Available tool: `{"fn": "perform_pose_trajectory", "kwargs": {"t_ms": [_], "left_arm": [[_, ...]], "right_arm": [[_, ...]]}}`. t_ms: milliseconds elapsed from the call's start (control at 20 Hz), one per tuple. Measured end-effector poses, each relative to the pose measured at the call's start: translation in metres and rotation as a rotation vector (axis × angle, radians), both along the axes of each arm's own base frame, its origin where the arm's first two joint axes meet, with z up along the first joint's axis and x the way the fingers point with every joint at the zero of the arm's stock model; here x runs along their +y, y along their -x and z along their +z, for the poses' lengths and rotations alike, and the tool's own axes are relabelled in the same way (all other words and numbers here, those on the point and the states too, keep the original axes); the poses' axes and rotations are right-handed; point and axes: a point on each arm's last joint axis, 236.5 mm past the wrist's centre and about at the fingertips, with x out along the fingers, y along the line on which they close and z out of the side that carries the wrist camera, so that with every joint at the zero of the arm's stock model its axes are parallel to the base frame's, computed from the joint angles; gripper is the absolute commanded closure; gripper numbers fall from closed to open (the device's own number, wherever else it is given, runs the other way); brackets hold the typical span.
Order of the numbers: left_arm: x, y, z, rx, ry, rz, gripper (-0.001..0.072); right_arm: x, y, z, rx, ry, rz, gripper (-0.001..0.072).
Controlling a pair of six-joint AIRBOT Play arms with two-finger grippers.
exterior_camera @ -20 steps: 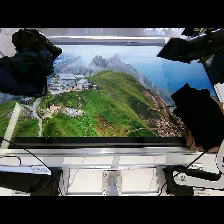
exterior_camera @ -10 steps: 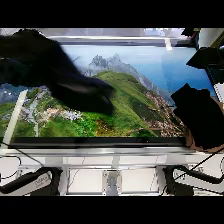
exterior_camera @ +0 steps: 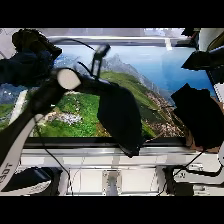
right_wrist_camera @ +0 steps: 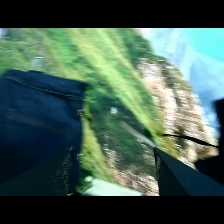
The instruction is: Fold the clothes and pants, and hang the long-sleeved shirts on hangers.
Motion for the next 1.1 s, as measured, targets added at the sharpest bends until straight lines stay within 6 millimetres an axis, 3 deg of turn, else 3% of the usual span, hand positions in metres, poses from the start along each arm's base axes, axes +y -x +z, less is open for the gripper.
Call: {"fn": "perform_pose_trajectory", "kwargs": {"t_ms": [50,150,300,450,700,750,800,850,950,1100], "left_arm": [[0.009,-0.008,-0.016,0.012,-0.056,0.036,0.0657],[0.045,-0.026,-0.045,0.042,-0.190,0.129,0.0657],[0.108,-0.037,-0.066,0.104,-0.358,0.235,0.0658],[0.166,-0.034,-0.069,0.140,-0.510,0.295,0.0658],[0.242,-0.012,-0.067,0.202,-0.687,0.381,0.0644],[0.255,-0.006,-0.070,0.230,-0.712,0.395,0.0501],[0.264,-0.001,-0.074,0.251,-0.729,0.406,0.0179],[0.271,-0.001,-0.076,0.258,-0.737,0.419,0.0002],[0.278,-0.014,-0.072,0.205,-0.711,0.453,0.0016],[0.297,-0.055,-0.049,0.041,-0.641,0.570,0.0020]], "right_arm": [[0.005,-0.005,-0.006,0.014,-0.024,0.015,0.0163],[0.011,-0.014,-0.022,0.048,-0.065,0.035,0.0163],[0.019,-0.026,-0.051,0.118,-0.115,0.055,0.0164],[0.037,-0.028,-0.090,0.216,-0.150,0.092,0.0163],[0.090,-0.023,-0.160,0.315,-0.164,0.188,0.0163],[0.102,-0.023,-0.170,0.314,-0.161,0.204,0.0163],[0.113,-0.022,-0.176,0.313,-0.159,0.221,0.0163],[0.124,-0.022,-0.181,0.309,-0.155,0.238,0.0163],[0.143,-0.018,-0.187,0.303,-0.147,0.274,0.0163],[0.162,-0.008,-0.192,0.321,-0.140,0.321,0.0164]]}}
